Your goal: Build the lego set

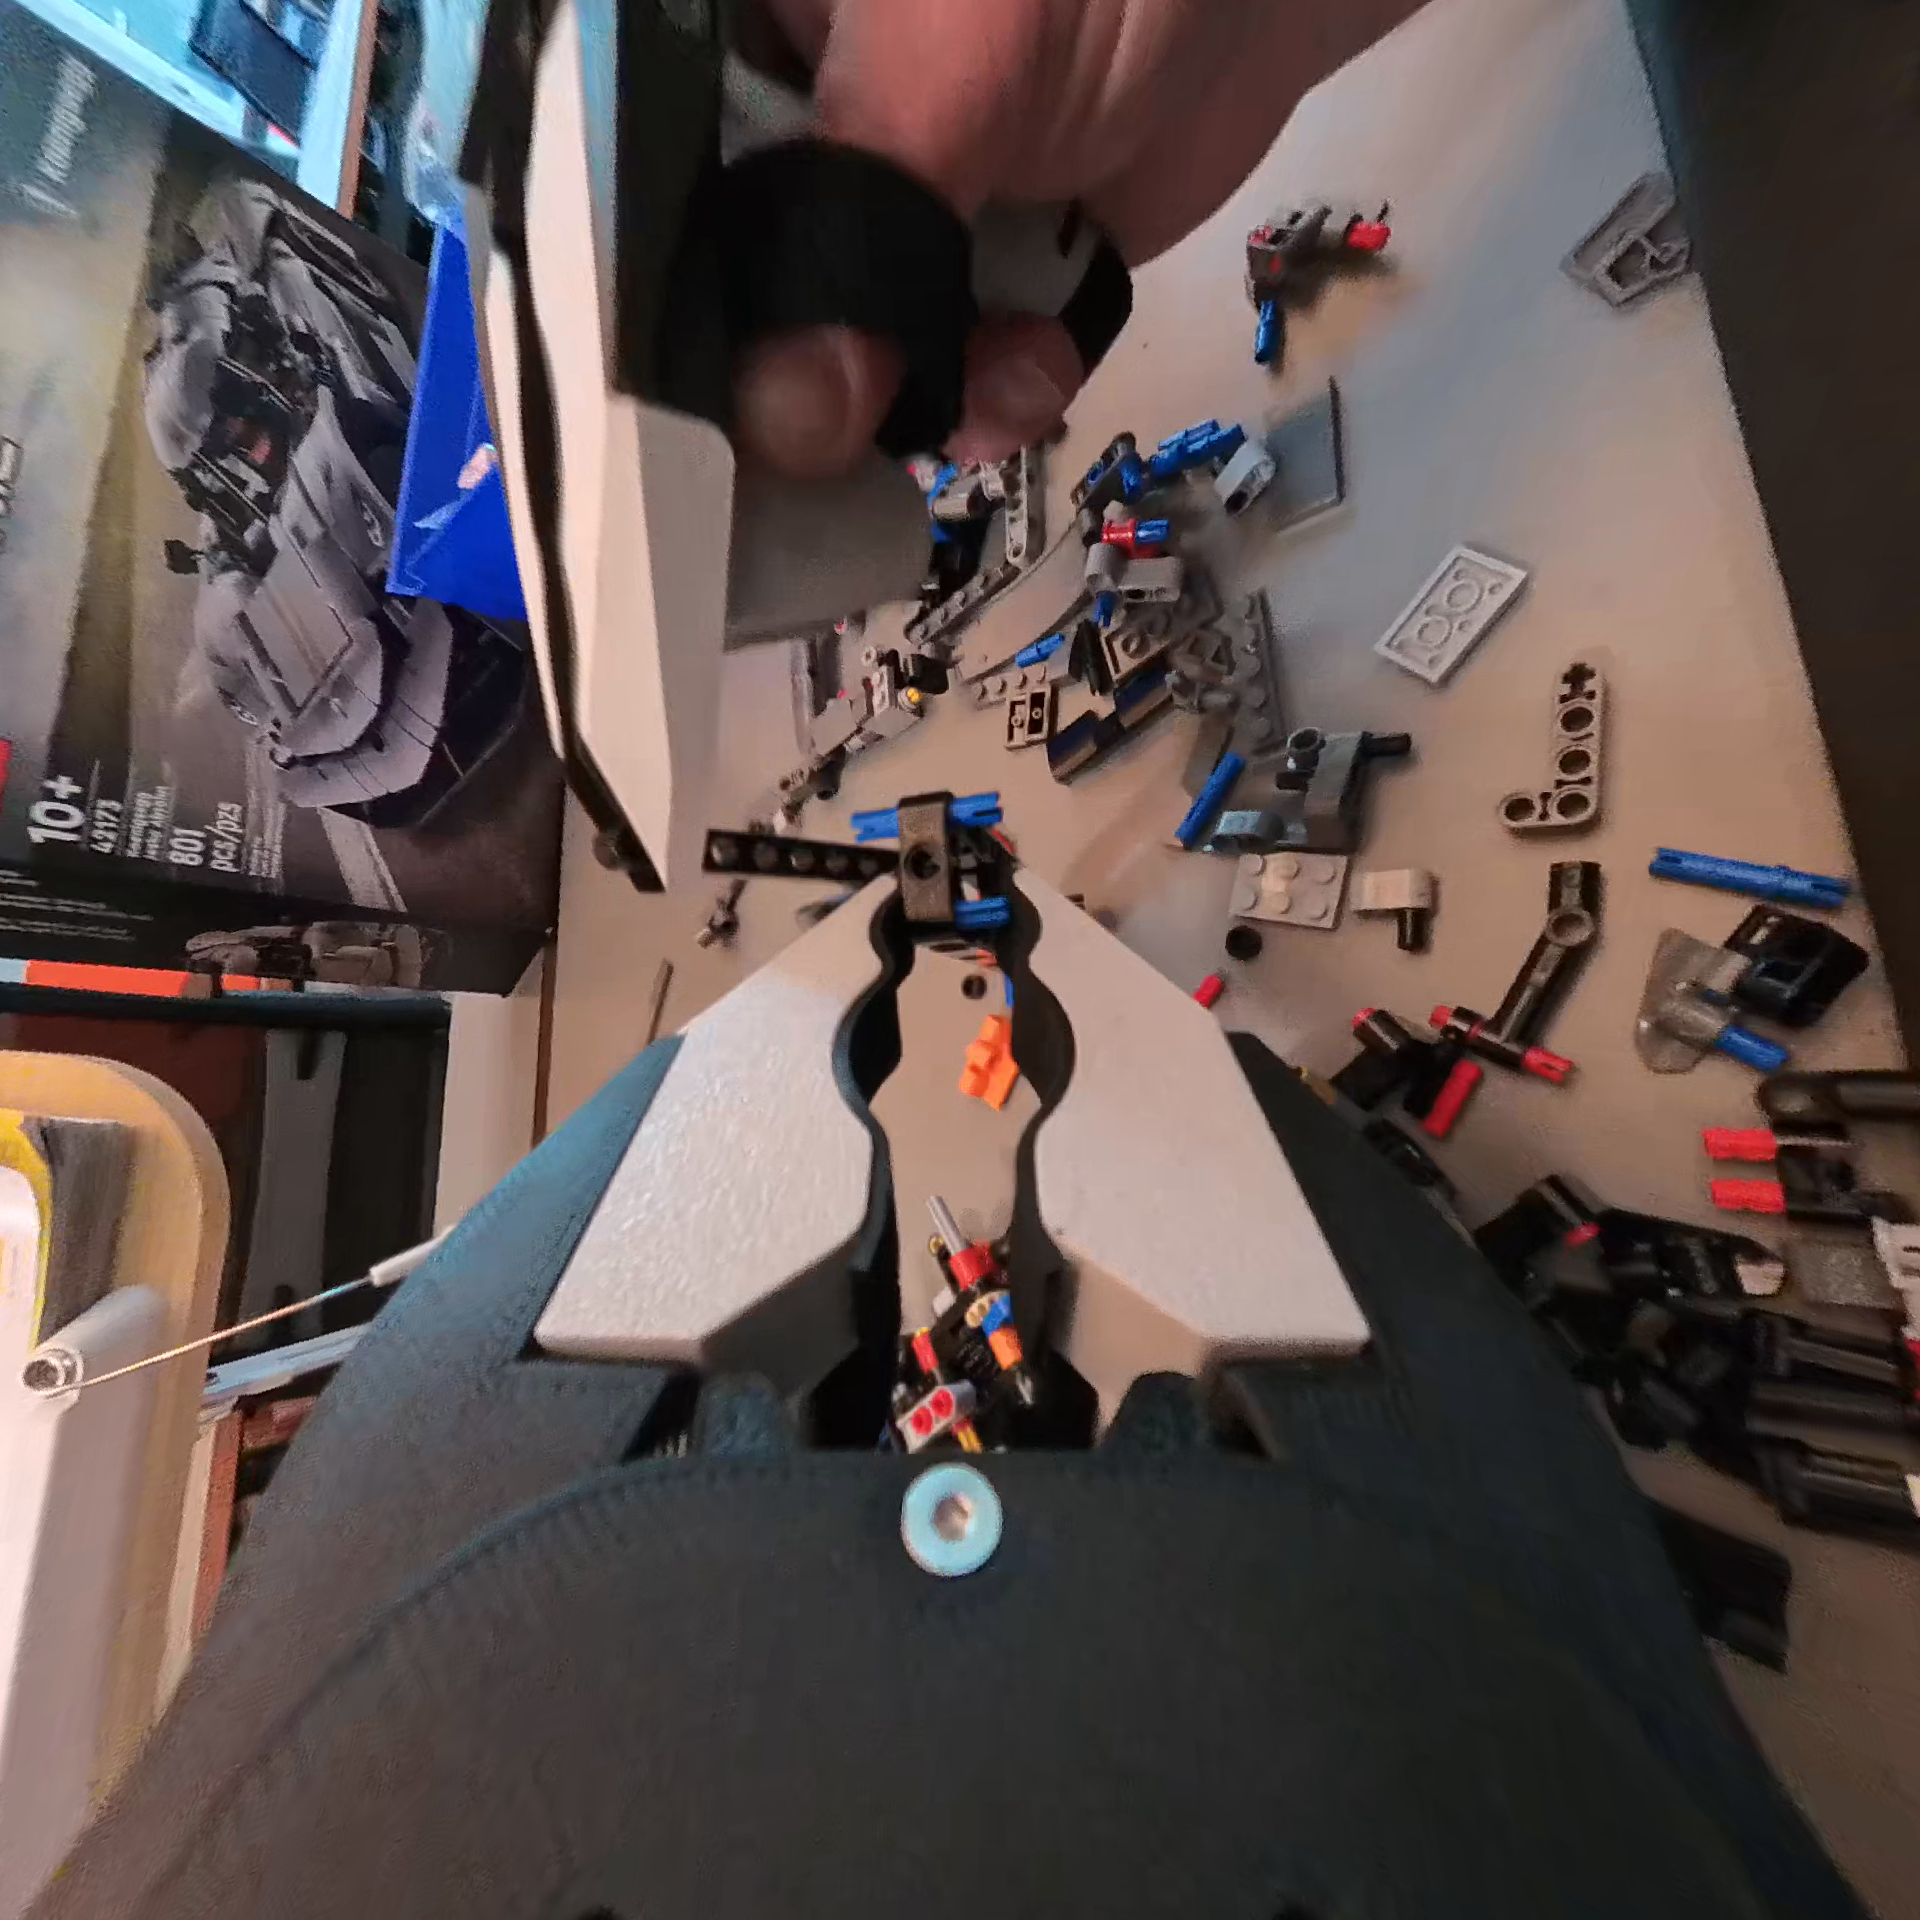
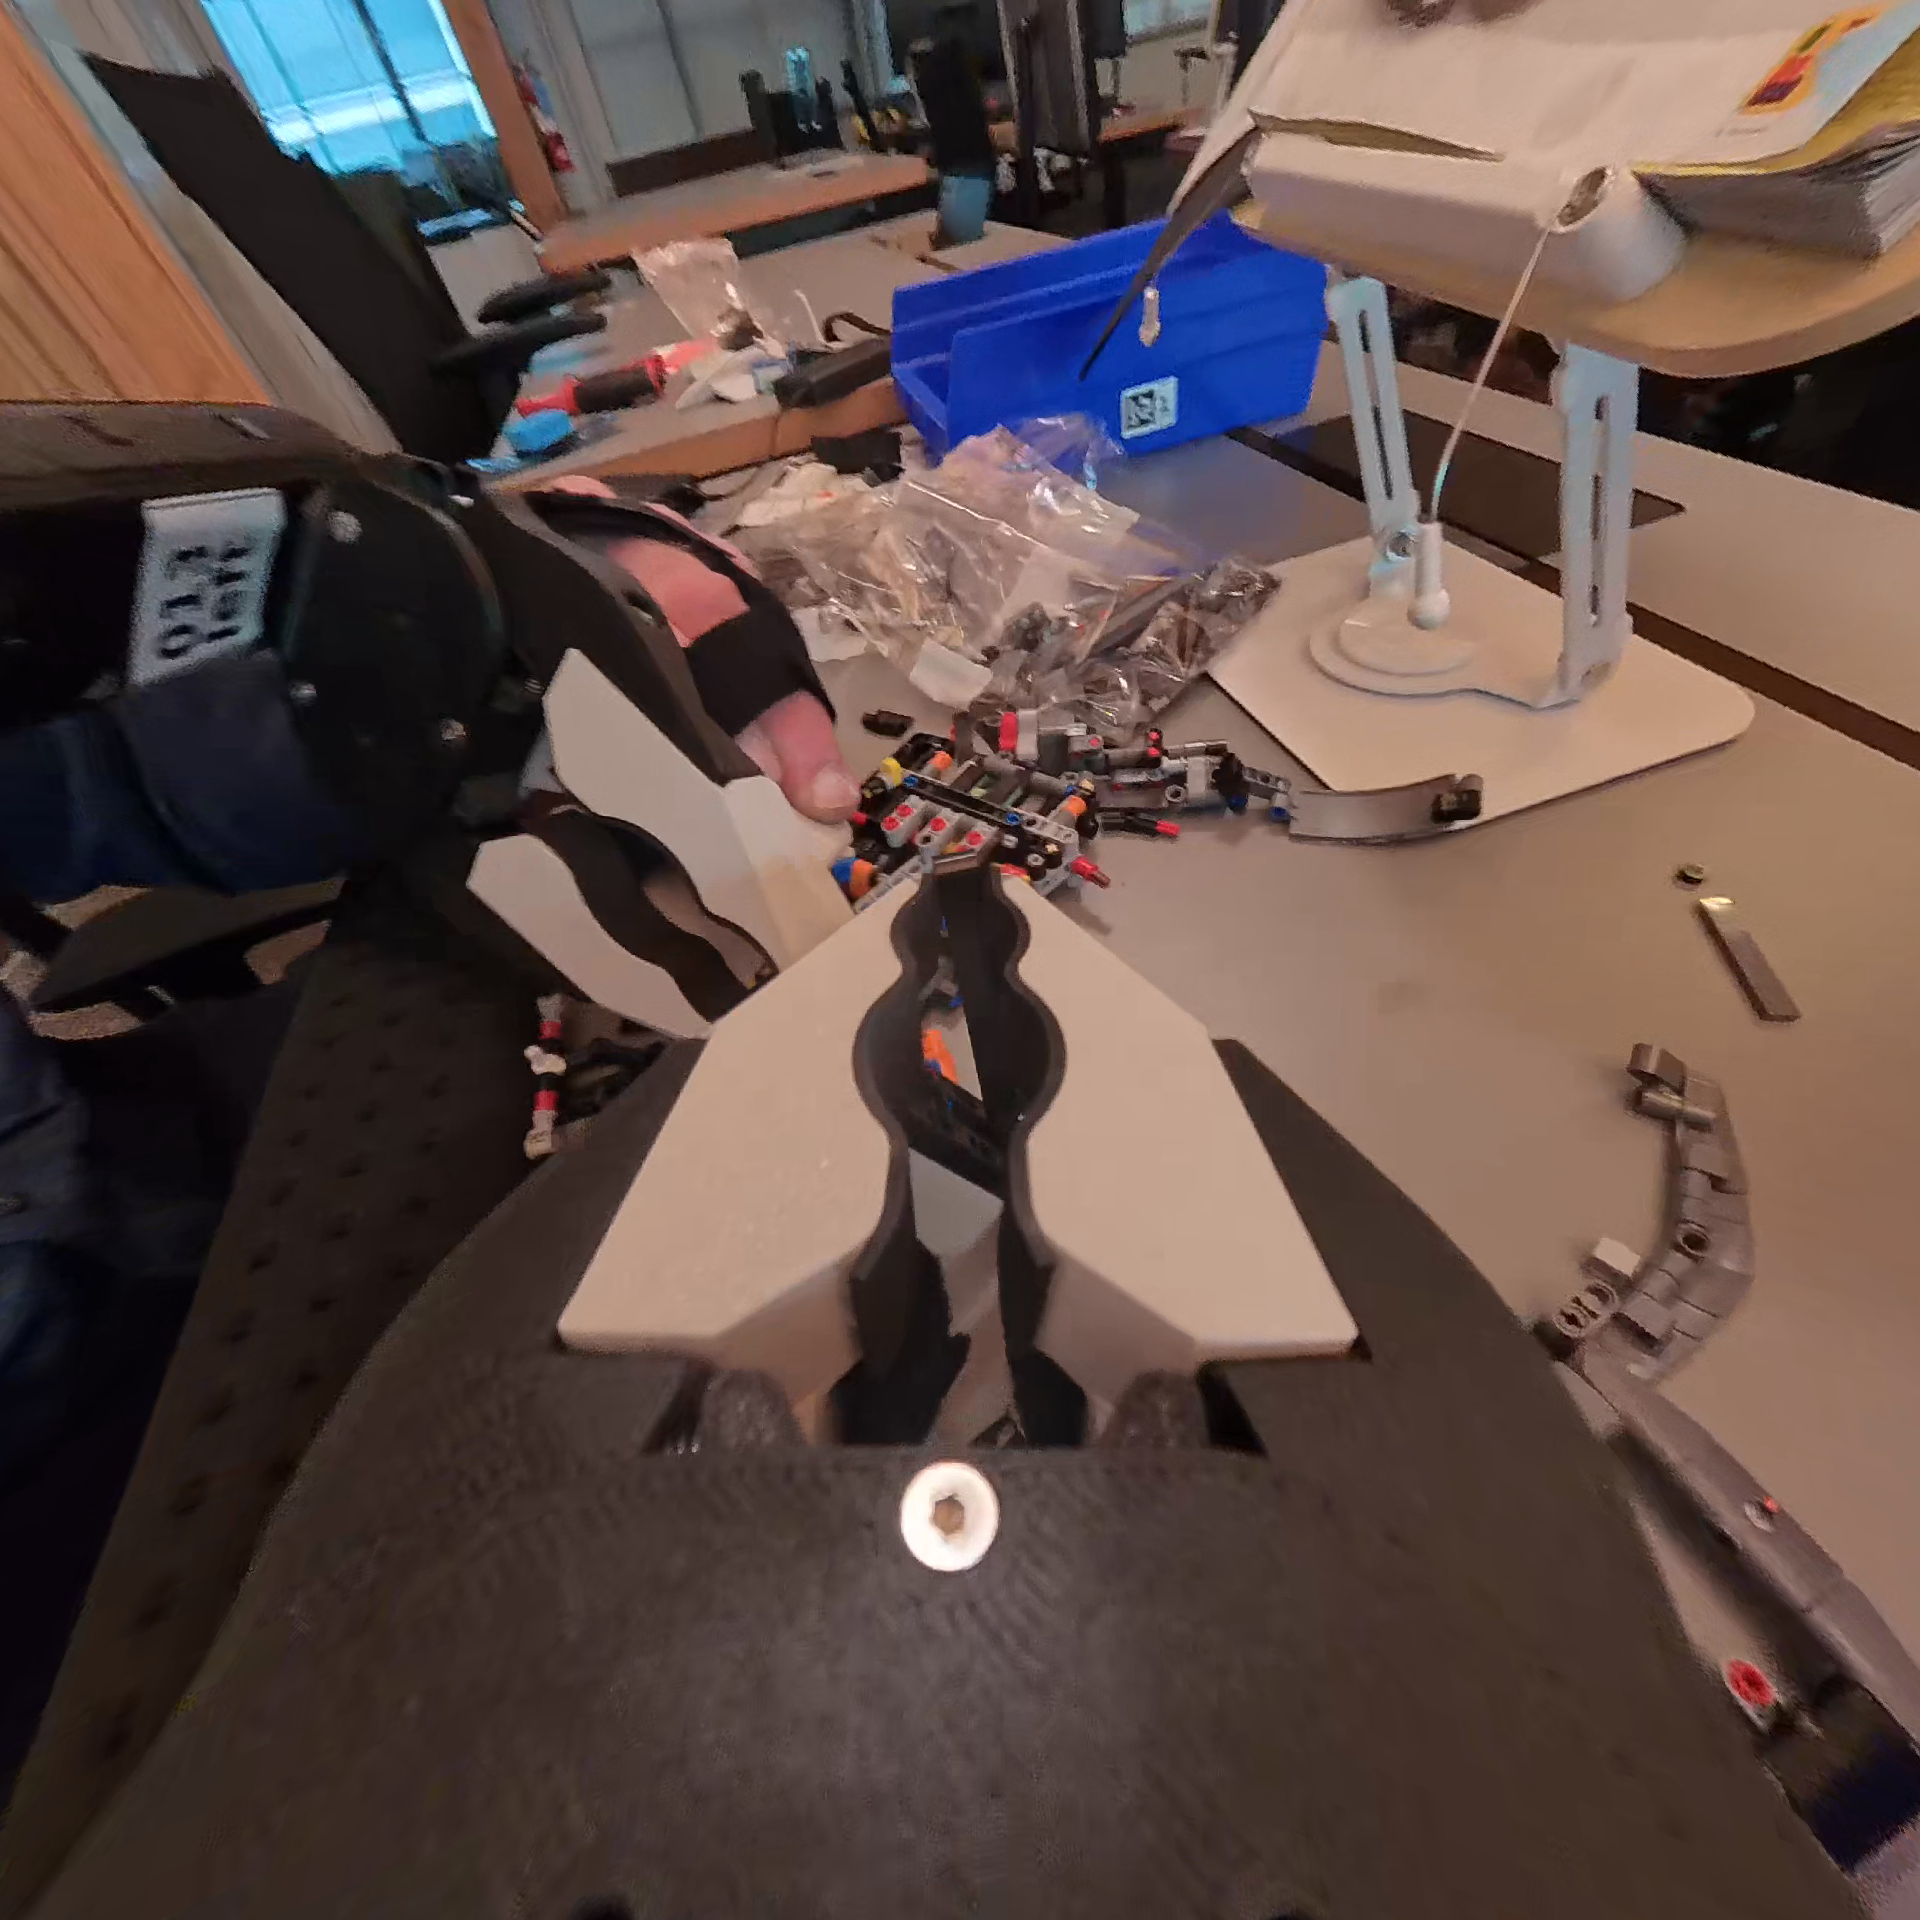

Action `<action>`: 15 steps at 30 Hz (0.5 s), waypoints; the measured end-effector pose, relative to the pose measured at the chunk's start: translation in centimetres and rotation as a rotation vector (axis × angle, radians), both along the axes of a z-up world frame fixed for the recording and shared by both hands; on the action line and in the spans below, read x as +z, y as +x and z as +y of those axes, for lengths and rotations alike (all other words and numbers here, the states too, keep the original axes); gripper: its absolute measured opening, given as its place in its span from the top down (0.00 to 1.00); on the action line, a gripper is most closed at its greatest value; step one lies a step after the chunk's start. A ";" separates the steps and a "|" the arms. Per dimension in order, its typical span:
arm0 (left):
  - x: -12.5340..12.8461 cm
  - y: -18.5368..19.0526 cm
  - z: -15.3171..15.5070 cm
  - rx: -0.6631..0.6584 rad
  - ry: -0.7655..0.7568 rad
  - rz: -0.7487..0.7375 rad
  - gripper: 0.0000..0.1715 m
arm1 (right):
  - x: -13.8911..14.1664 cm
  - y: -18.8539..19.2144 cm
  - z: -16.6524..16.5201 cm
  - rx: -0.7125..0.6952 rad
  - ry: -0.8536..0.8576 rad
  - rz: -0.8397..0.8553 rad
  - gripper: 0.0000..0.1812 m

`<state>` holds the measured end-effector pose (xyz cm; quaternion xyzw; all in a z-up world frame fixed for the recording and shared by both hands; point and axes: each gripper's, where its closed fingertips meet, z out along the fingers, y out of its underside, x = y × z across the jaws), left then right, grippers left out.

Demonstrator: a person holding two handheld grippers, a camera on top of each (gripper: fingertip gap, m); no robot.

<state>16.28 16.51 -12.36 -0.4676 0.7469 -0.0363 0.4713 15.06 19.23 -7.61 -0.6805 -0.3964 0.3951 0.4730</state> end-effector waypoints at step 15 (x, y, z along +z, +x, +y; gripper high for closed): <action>-0.7 -1.4 1.2 0.048 -0.156 0.000 0.81 | 2.7 1.3 -1.4 0.140 -0.061 0.226 0.98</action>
